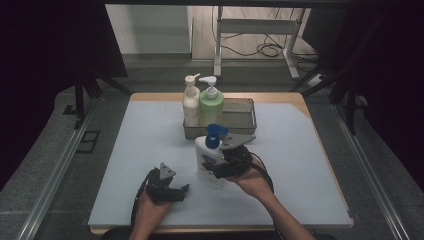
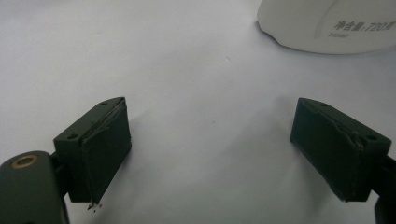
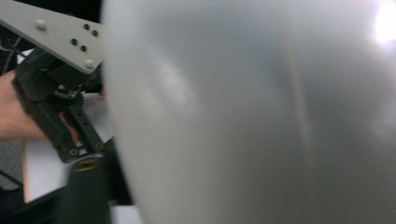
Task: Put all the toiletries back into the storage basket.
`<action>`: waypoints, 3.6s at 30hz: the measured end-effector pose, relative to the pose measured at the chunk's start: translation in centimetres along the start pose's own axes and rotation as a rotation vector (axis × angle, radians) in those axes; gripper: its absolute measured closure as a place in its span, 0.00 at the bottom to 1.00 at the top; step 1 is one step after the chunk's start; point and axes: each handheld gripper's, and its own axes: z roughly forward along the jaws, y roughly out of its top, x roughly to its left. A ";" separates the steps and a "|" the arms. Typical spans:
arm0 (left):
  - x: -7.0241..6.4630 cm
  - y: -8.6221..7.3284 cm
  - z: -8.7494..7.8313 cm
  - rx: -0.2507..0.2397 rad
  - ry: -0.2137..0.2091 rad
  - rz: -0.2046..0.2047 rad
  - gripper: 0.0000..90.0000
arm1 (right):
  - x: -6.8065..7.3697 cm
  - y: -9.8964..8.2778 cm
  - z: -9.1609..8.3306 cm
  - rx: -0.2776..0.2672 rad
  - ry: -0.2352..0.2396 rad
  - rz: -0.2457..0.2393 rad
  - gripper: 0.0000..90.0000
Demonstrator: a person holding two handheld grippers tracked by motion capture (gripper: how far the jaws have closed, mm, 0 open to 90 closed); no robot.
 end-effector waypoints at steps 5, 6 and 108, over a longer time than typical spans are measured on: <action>0.0 0.0 0.0 0.000 0.000 0.001 0.13 | 0.1 0.2 -0.2 0.022 -0.007 0.000 0.41; 0.0 0.0 0.0 0.000 -0.001 0.001 0.13 | 0.1 0.3 -0.2 0.025 -0.008 0.000 0.41; 0.0 0.0 0.0 -0.003 -0.001 0.001 0.13 | -13.7 7.9 -4.3 -0.032 -0.442 0.206 0.42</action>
